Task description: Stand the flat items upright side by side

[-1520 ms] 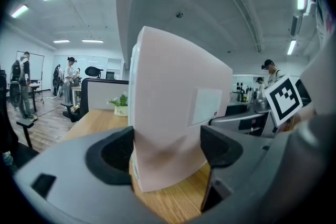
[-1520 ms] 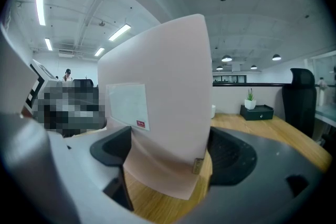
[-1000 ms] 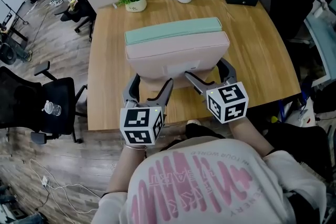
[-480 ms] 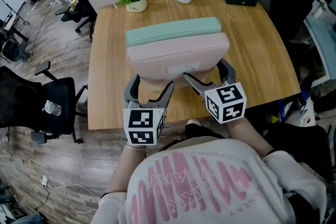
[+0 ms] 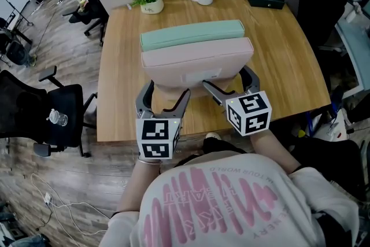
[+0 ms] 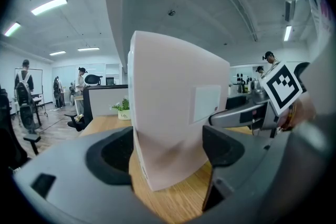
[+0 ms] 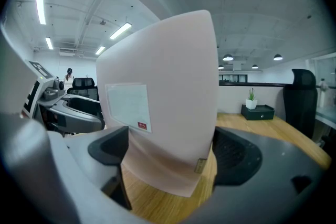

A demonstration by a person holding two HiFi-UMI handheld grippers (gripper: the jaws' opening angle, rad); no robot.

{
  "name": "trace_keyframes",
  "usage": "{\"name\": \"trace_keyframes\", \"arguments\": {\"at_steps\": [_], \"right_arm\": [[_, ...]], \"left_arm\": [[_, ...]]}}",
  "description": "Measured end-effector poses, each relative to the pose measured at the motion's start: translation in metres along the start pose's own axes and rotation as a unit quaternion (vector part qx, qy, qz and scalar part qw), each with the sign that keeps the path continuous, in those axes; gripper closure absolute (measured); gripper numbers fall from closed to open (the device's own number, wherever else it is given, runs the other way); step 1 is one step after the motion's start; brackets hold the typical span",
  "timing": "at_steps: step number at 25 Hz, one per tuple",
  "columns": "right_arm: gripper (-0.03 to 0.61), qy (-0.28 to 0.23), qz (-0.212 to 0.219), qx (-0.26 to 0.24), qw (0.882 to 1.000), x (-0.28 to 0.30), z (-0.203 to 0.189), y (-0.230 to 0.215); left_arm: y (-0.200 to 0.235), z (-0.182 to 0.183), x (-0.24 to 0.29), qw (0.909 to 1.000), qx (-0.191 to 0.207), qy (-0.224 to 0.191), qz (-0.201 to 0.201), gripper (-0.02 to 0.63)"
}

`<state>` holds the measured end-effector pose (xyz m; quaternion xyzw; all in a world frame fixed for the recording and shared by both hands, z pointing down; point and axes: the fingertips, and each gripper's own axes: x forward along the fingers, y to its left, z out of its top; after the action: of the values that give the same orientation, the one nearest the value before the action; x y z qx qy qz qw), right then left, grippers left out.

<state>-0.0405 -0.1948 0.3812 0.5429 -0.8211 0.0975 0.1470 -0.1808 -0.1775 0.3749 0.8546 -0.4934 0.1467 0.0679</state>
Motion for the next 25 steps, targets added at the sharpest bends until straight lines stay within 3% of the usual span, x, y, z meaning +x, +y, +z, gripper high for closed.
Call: {"name": "trace_keyframes", "arguments": {"at_steps": [25], "right_arm": [[0.087,-0.01,-0.001,0.017,1.0,-0.016,0.006,-0.001]], "left_arm": [[0.006,0.014,-0.019,0.9995,-0.007,-0.021,0.021,0.196]]}}
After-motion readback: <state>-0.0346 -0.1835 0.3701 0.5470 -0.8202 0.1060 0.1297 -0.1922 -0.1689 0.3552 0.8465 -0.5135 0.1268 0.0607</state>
